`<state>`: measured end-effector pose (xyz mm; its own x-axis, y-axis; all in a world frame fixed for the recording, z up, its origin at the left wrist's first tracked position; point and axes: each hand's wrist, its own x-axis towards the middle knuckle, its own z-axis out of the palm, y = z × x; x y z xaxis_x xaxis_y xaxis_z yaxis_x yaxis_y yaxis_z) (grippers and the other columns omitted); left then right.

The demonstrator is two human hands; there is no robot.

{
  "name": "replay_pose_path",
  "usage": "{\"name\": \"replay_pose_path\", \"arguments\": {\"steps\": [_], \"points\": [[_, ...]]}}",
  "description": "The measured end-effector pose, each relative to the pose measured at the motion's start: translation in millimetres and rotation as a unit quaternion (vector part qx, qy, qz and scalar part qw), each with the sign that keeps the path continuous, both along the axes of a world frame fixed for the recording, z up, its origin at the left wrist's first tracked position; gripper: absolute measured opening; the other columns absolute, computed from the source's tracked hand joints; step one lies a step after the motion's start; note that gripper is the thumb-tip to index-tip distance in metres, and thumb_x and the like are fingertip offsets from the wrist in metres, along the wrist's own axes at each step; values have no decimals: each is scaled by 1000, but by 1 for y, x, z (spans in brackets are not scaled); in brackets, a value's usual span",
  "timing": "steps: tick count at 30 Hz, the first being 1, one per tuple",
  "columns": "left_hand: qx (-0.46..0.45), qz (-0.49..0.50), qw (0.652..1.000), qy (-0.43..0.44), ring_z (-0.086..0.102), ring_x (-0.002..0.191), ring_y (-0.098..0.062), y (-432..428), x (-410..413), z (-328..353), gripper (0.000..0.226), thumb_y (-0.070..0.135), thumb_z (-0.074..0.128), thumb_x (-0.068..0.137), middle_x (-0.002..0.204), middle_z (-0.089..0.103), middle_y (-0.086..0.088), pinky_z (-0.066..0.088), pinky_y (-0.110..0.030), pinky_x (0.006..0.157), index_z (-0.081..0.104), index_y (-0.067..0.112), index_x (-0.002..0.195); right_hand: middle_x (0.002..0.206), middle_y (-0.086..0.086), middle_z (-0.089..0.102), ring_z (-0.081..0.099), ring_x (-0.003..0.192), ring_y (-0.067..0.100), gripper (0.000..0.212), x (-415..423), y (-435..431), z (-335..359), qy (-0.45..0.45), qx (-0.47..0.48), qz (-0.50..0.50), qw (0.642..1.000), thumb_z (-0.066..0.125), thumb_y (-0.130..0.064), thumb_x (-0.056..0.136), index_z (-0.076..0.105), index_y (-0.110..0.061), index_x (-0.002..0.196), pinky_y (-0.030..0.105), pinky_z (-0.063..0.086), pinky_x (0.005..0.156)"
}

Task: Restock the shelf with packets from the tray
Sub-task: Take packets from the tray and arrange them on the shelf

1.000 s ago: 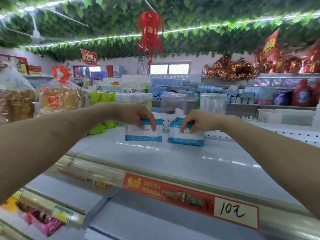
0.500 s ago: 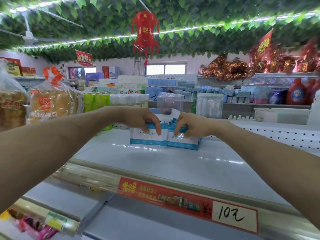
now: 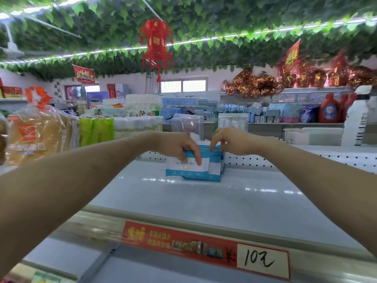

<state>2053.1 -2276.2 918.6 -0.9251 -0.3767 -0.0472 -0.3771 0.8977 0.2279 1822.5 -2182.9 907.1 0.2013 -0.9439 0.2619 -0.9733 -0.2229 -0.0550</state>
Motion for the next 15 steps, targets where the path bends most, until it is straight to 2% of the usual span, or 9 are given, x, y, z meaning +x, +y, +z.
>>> {"name": "replay_pose_path", "arguments": {"steps": [2,6,12,15], "points": [[6,0,1000,1,58,124,-20,-1,-12,-6,36,4,67,97,138,61,4,49,-30,108,74,29,121,115,-9,53,54,99,12,32,-5,3,-1,3,-1,-12,1000,62,-6,99,74,-35,107,29,46,87],[30,-10,999,-3,65,112,-12,-3,-29,-17,37,4,68,96,127,66,12,57,-25,94,76,32,118,112,-12,53,53,96,12,30,-16,6,-5,6,2,-33,999,60,-7,101,73,-35,106,26,40,84],[28,-12,999,15,58,118,-14,-4,-38,-24,36,4,71,94,124,61,18,51,-30,105,77,35,114,100,-23,50,55,91,6,29,-29,8,-7,3,3,-47,999,64,-8,99,75,-34,106,22,40,79],[-5,-10,999,30,48,120,-13,0,-42,-32,38,3,73,92,126,51,12,40,-16,103,77,33,115,98,-24,49,51,87,2,27,-30,8,-7,3,-3,-44,999,63,-8,99,76,-31,107,18,36,75]]}}
